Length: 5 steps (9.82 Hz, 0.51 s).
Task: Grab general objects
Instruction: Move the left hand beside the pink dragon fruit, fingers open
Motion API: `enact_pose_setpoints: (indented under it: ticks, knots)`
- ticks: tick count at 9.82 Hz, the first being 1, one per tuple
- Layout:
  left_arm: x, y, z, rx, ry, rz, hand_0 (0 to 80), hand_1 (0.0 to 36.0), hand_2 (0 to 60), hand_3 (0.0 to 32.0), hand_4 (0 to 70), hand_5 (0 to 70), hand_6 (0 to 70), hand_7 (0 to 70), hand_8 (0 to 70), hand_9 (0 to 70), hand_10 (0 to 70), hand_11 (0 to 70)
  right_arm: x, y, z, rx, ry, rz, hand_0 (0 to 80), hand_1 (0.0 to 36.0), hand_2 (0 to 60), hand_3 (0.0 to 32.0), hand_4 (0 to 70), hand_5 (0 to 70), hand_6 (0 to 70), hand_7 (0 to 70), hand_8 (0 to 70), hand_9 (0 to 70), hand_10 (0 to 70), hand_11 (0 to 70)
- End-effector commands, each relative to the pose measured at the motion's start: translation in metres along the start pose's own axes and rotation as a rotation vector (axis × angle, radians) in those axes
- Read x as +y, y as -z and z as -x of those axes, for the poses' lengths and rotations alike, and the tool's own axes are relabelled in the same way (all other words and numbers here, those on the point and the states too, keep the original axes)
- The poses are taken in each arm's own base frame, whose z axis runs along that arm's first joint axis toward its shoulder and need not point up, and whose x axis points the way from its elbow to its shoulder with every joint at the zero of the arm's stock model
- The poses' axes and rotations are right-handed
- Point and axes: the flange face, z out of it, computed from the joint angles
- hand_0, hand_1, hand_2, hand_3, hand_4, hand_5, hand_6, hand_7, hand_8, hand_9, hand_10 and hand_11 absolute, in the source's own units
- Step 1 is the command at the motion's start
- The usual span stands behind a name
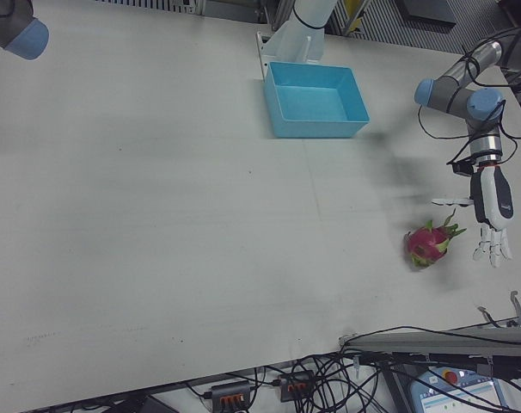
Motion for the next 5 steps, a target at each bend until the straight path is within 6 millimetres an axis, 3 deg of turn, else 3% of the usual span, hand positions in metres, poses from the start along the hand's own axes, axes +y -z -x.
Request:
enact_pose_setpoints:
  ticks: [1, 3, 5]
  knots:
    - [-0.001, 0.000, 0.001, -0.001, -0.001, -0.003, 47.9, 13.2, 7.2, 2.4, 1.7, 19.1, 1.8, 8.0, 13.1, 0.8, 0.4, 1.4, 0.000, 0.000, 0.000, 0.000, 0.000, 0.000, 0.0, 0.0, 0.0, 0.0, 0.0, 0.0, 0.0, 0.0, 0.0, 0.0, 0.0, 0.0]
    - [0.000, 0.000, 0.000, 0.000, 0.000, -0.001, 48.0, 13.3, 7.1, 3.0, 1.9, 19.4, 1.8, 7.8, 13.1, 0.7, 0.4, 1.4, 0.000, 0.000, 0.000, 0.000, 0.000, 0.000, 0.0, 0.0, 0.0, 0.0, 0.0, 0.0, 0.0, 0.0, 0.0, 0.0, 0.0, 0.0]
    - [0.021, 0.004, 0.012, -0.012, -0.029, 0.021, 48.0, 13.4, 7.1, 4.6, 1.7, 19.8, 1.4, 7.6, 13.0, 0.6, 0.1, 1.1, 0.000, 0.000, 0.000, 0.000, 0.000, 0.000, 0.0, 0.0, 0.0, 0.0, 0.0, 0.0, 0.0, 0.0, 0.0, 0.0, 0.0, 0.0]
